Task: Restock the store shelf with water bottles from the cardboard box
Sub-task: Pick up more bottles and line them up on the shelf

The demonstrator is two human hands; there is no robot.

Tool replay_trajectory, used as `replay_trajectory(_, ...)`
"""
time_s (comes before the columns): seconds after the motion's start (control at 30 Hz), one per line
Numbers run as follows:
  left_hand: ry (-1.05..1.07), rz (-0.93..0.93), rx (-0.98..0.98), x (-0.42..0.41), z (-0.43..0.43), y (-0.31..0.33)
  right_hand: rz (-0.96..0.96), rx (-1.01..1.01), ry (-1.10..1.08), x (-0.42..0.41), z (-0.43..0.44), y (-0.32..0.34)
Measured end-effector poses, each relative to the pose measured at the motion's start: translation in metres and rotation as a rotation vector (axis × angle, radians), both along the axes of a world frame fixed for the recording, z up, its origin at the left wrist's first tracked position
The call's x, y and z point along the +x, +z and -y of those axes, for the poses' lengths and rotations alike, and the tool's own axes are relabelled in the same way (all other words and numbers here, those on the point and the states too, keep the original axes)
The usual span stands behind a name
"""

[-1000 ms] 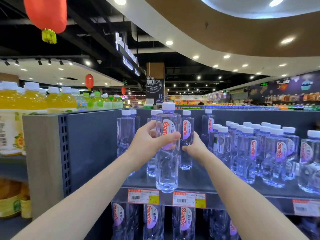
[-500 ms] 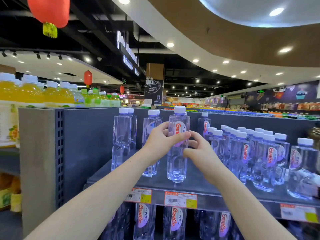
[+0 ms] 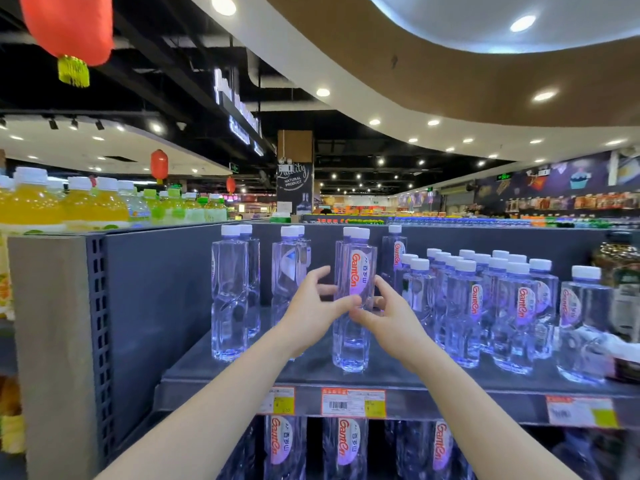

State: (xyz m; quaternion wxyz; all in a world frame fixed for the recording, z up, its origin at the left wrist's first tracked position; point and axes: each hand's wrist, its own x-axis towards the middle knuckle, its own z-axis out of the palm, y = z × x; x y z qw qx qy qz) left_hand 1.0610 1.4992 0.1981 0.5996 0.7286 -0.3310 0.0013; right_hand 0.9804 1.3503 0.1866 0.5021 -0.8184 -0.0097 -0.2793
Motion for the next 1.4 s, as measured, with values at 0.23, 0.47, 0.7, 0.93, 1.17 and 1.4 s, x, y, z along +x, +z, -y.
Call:
replay_trajectory(0.23, -0.009, 0.065, 0.173, -0.010, -0.013, -0.035, -0.058, -0.065, -0.043, 0.000, 0.005, 0.003)
replay_trajectory(0.47, 0.053, 0.072, 0.191, -0.008, -0.006, -0.032, -0.056, -0.047, -0.064, 0.012, 0.007, 0.000)
replay_trajectory(0.7, 0.072, 0.061, 0.200, 0.001, 0.004, -0.033, -0.082, -0.072, -0.087, 0.024, 0.007, 0.000)
replay_trajectory(0.93, 0.060, 0.031, 0.198, 0.012, 0.012, -0.034, -0.069, -0.057, -0.088, 0.034, 0.010, -0.003)
replay_trajectory(1.17, 0.074, 0.034, 0.198, 0.018, 0.020, -0.037, -0.071, -0.038, -0.076, 0.038, 0.008, -0.002)
replay_trajectory(1.4, 0.079, 0.066, 0.184, 0.013, 0.017, -0.039, -0.069, -0.031, -0.050, 0.029, 0.007, -0.002)
